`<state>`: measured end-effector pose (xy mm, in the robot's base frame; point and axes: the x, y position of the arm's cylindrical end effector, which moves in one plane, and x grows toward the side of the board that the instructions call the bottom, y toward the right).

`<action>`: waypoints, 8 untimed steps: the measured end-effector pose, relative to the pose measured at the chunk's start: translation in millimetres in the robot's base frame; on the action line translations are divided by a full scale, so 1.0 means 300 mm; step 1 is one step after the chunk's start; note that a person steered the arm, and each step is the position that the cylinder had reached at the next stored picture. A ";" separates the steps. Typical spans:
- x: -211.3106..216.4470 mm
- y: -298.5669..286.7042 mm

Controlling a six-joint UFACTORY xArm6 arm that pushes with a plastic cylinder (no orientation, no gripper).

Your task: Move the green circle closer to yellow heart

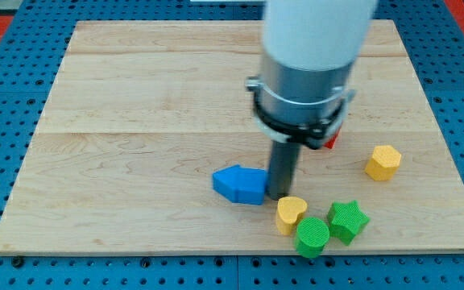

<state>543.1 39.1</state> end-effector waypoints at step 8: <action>0.252 0.655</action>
<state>618.7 235.6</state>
